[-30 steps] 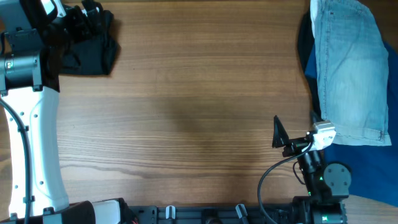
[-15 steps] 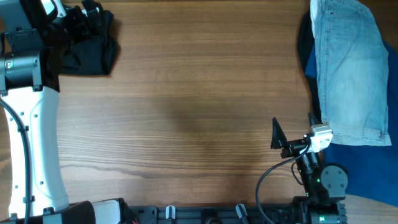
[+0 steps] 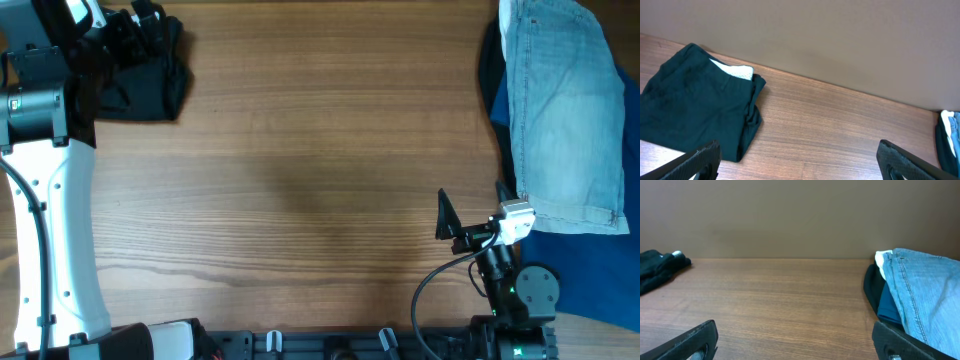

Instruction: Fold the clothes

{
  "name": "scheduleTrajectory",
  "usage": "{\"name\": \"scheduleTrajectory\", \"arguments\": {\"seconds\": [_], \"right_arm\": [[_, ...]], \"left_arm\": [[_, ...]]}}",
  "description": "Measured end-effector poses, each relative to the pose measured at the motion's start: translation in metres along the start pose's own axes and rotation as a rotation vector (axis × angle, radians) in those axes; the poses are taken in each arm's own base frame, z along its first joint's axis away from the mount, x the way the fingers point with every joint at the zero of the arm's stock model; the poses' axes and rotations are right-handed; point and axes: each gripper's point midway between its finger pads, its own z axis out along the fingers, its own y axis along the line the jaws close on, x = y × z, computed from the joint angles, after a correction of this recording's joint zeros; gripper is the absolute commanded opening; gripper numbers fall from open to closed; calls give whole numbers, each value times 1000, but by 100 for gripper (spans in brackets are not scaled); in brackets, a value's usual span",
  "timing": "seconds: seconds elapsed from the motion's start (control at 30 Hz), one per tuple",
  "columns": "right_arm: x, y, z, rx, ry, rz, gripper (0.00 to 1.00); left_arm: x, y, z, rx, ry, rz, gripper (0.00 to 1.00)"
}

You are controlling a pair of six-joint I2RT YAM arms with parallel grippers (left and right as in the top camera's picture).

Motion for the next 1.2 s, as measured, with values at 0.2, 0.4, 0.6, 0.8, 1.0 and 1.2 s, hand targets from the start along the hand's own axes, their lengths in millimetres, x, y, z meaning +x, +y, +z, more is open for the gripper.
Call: {"name": "scheduleTrajectory", "arguments": {"seconds": [0.2, 0.4, 0.6, 0.8, 1.0, 1.2], "right_arm": [[0, 0, 0, 0, 0, 0, 100], [-1, 0, 0, 2, -6, -1, 100], [-1, -1, 0, 6, -8, -2, 100], [-1, -1, 0, 7, -8, -1, 100], [-1, -1, 0, 6, -7, -1, 100], [-1, -1, 0, 6, -7, -1, 100]], "left_arm": [[28, 6, -2, -24, 97, -17, 100], [64, 4, -18, 30, -88, 27, 100], [154, -7, -42, 169, -331, 104, 100], [230, 4, -55, 241, -479, 133, 100], [240, 9, -66, 248, -559, 137, 100], [255, 21, -61, 207, -517, 124, 100]]}}
